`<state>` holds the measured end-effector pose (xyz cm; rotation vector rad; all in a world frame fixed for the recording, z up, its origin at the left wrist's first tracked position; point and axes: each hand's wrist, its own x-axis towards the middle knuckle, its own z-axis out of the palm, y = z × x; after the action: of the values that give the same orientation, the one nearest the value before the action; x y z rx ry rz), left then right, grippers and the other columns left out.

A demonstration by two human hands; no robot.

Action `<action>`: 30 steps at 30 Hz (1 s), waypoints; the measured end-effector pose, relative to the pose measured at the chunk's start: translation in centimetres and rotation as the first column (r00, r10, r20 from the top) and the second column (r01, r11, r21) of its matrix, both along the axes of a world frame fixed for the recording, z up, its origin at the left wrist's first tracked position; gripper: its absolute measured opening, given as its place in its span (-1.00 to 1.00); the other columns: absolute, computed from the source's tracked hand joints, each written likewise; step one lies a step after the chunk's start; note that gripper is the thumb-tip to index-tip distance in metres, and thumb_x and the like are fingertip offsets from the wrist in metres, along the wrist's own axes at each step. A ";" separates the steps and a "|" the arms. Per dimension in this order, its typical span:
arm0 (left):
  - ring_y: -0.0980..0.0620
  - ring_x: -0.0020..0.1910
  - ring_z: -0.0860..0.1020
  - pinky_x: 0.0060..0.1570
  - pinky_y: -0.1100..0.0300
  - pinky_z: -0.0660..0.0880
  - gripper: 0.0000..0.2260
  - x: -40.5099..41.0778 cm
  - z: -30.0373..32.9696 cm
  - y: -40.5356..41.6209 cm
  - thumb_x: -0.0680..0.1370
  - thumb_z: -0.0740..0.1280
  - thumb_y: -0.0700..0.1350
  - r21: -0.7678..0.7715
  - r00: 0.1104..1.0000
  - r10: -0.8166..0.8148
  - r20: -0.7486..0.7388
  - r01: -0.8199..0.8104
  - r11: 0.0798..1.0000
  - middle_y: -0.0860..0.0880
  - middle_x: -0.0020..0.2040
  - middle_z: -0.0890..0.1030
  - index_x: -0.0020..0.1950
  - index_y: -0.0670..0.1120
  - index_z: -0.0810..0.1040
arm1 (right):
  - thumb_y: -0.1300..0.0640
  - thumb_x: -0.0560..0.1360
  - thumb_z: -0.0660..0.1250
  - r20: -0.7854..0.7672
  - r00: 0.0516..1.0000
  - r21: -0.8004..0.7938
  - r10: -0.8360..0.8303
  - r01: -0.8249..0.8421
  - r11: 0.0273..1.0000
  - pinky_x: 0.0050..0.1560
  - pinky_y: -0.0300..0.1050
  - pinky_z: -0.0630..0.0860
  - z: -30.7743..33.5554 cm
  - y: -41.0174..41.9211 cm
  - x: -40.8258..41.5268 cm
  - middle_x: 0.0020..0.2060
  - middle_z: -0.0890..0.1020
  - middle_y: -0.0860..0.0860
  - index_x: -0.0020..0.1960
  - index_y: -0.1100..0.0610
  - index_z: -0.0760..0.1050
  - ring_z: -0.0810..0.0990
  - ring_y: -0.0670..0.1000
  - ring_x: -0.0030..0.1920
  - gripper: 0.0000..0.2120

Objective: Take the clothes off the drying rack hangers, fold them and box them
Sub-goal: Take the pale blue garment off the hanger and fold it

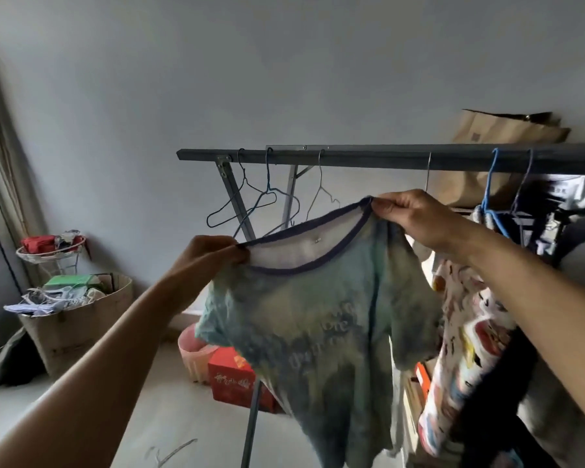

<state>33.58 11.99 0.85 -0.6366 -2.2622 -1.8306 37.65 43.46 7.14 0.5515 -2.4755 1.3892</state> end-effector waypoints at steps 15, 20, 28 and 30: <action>0.09 -0.21 0.55 -0.26 0.32 0.51 -0.60 2.2 4.2 -1.7 0.31 0.54 0.11 -0.139 0.987 -0.161 -0.004 0.159 0.977 -0.06 -0.20 0.63 -0.09 -0.19 0.66 | 0.18 0.62 0.19 0.022 0.999 -0.358 -0.037 0.042 0.933 -0.02 -0.26 0.54 -3.1 0.1 1.0 -0.15 0.72 -0.06 -0.17 0.09 0.70 0.67 -0.12 -0.11 -0.66; -0.02 -0.25 0.41 -0.28 0.16 0.29 -0.78 2.3 3.4 -1.9 0.42 0.46 0.03 0.007 0.994 -0.091 0.062 0.091 0.996 -0.10 -0.26 0.48 -0.17 -0.11 0.56 | 0.15 0.62 0.20 0.065 0.998 -0.429 -0.025 0.051 0.902 0.03 -0.09 0.53 -3.6 -0.6 1.1 -0.13 0.71 0.08 -0.08 0.15 0.67 0.66 0.02 -0.10 -0.73; 0.06 -0.17 0.58 -0.18 0.30 0.55 -0.66 2.6 3.0 -2.4 0.35 0.55 0.02 -0.050 0.991 -0.131 -0.012 0.130 0.990 -0.11 -0.14 0.64 -0.03 -0.18 0.67 | 0.06 0.61 0.25 -0.133 0.983 -0.135 -0.125 0.107 0.985 -0.13 -0.13 0.47 -3.3 -0.8 1.4 -0.19 0.65 0.10 -0.09 0.15 0.58 0.58 -0.06 -0.18 -0.78; 0.02 -0.17 0.54 -0.22 0.31 0.52 -0.78 2.7 2.8 -2.0 0.48 0.46 -0.11 -0.089 0.994 -0.077 -0.071 0.071 0.994 -0.13 -0.16 0.61 -0.02 -0.26 0.62 | 0.09 0.61 0.24 -0.164 0.979 -0.111 -0.122 0.104 0.988 -0.18 -0.20 0.45 -3.5 -0.9 1.5 -0.20 0.64 0.10 -0.11 0.15 0.58 0.56 -0.10 -0.21 -0.79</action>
<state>36.25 9.99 3.63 -0.7995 -2.3089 -1.7171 39.16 42.56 3.66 0.4781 -2.2514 1.3559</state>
